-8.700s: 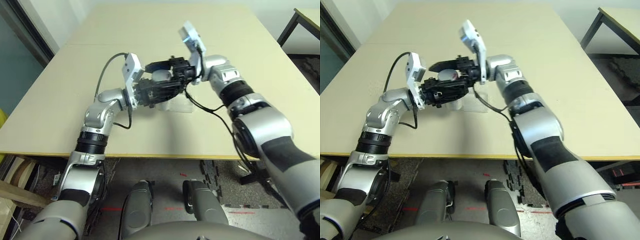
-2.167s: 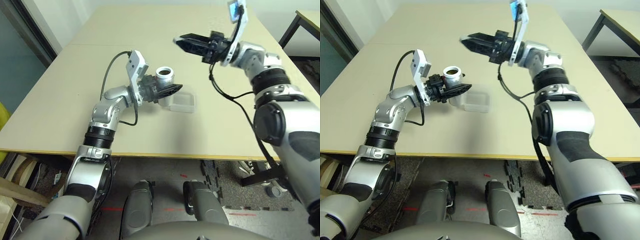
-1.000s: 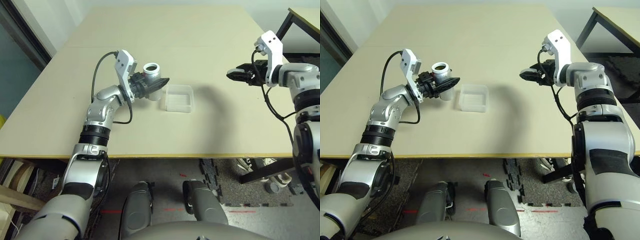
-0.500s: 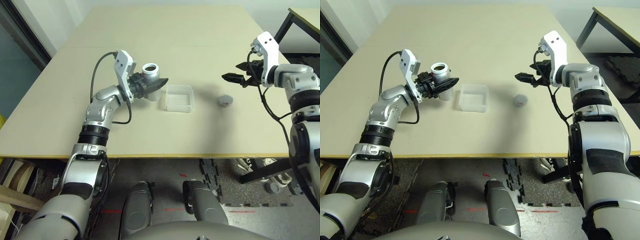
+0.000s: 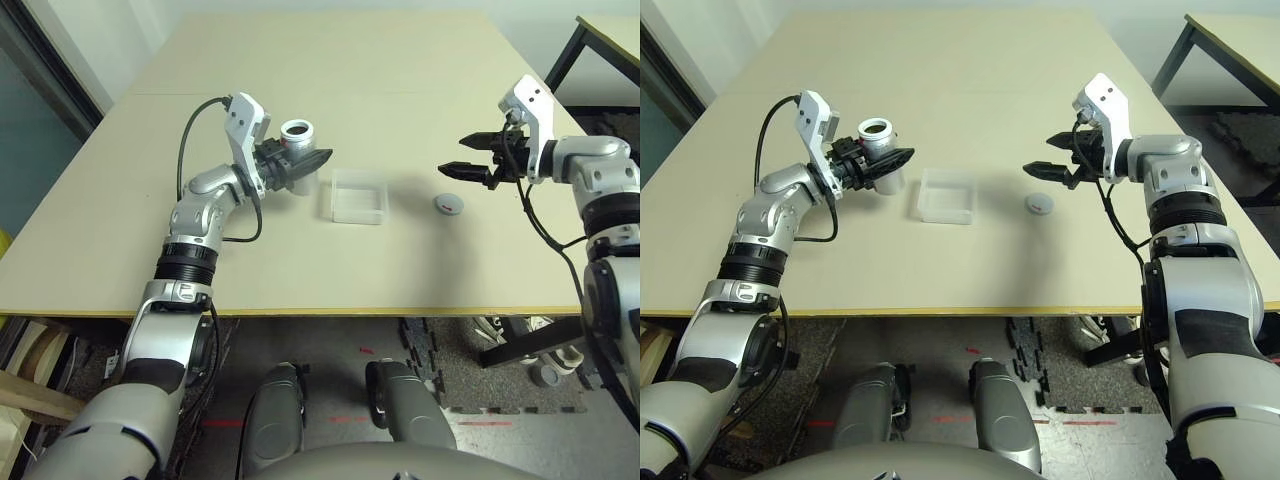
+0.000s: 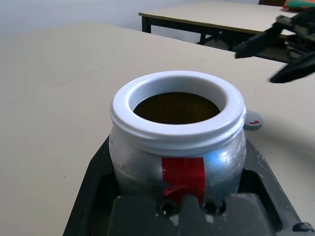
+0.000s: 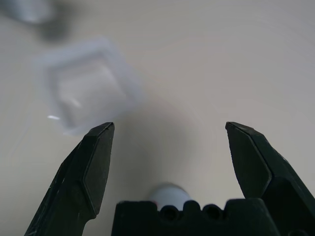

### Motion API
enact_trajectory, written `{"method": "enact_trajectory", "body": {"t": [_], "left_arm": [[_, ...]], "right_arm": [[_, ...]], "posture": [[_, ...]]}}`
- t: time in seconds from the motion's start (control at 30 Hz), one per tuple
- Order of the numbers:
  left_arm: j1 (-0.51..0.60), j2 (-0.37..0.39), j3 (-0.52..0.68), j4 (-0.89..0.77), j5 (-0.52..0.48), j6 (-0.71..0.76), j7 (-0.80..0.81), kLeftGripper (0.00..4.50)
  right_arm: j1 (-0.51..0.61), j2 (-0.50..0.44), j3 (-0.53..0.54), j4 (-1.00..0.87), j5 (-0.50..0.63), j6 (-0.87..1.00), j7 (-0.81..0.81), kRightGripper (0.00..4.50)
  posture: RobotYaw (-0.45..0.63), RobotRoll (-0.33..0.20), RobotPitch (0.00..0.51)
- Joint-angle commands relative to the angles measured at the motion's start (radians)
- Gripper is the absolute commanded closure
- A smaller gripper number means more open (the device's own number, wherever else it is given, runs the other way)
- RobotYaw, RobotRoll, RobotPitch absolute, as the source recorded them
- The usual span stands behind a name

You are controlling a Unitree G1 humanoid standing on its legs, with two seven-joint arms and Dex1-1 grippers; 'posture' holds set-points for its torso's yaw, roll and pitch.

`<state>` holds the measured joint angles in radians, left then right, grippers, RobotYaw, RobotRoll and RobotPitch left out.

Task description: Pour the medicine from the bottle into the box.

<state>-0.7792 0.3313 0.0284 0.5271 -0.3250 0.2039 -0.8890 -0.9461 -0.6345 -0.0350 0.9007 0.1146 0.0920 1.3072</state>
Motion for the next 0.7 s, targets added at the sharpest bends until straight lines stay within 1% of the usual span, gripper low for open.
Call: {"method": "enact_trajectory", "body": {"t": [0.03,0.17,0.3,0.47,0.7], "left_arm": [[-0.013,0.007,0.005,0.014,0.010,-0.010,-0.007,1.85],[-0.013,0.009,0.004,0.019,0.011,-0.013,-0.009,1.85],[-0.021,0.011,0.004,0.031,0.014,-0.015,-0.010,1.85],[-0.033,0.013,0.003,0.057,0.027,-0.034,-0.007,1.85],[-0.031,0.022,0.005,0.052,0.039,-0.017,0.018,1.85]], "right_arm": [[0.092,0.001,-0.022,-0.129,0.081,0.031,0.082,0.00],[0.170,0.009,-0.041,-0.217,0.129,0.055,0.074,0.00],[0.207,0.014,-0.035,-0.252,0.143,0.057,0.052,0.00],[0.214,0.028,-0.026,-0.255,0.148,0.053,0.023,0.00],[0.204,0.040,-0.013,-0.236,0.139,0.041,0.008,0.00]], "posture": [[-0.11,0.000,0.073],[-0.12,0.000,0.071],[-0.12,0.000,0.068],[-0.11,0.000,0.068],[-0.09,0.000,0.070]]}}
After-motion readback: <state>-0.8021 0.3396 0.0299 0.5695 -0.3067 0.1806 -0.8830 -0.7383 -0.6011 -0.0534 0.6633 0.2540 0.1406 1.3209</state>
